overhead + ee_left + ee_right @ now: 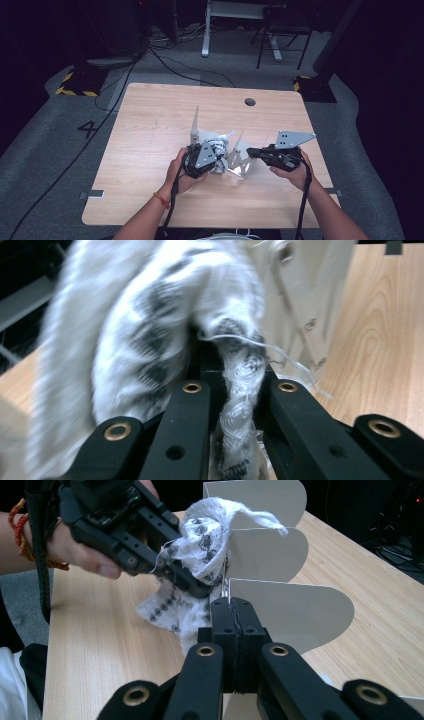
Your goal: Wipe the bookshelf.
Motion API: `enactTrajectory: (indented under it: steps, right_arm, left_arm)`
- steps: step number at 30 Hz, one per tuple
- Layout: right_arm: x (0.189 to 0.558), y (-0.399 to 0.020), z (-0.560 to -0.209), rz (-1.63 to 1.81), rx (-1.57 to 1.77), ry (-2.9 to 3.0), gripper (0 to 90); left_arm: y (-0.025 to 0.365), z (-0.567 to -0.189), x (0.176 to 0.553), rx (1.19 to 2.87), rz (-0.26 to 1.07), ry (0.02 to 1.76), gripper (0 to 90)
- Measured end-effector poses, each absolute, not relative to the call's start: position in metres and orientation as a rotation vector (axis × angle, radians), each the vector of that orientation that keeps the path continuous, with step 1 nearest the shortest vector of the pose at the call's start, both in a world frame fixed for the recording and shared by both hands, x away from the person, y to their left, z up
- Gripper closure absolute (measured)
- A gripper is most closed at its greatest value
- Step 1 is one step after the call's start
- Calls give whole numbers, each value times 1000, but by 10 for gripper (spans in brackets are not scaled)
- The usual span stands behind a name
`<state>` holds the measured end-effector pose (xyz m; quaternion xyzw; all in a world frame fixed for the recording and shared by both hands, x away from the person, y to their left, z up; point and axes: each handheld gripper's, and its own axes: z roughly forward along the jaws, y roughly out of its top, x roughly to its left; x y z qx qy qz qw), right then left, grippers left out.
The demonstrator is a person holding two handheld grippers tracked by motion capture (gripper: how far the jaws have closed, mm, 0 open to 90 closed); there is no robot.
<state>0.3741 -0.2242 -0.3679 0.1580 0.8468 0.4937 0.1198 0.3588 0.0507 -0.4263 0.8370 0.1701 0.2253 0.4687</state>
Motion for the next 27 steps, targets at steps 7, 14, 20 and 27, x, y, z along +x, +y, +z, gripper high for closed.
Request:
enactTrajectory:
  steps: [7, 14, 20, 27]
  right_arm:
    - [374, -224, -368, 1442, 466, 2471, 900]
    - [373, -223, -368, 1442, 466, 2466, 900]
    - [373, -224, -368, 1441, 464, 2464, 900]
    - [373, -223, -368, 1432, 458, 2463, 900]
  left_arm:
    - [29, -426, 349, 2036, 470, 317, 840]
    - [1, -444, 347, 2098, 413, 275, 840]
    - [4, -468, 354, 2168, 359, 346, 841]
    - [-5, -466, 351, 2151, 338, 306, 840]
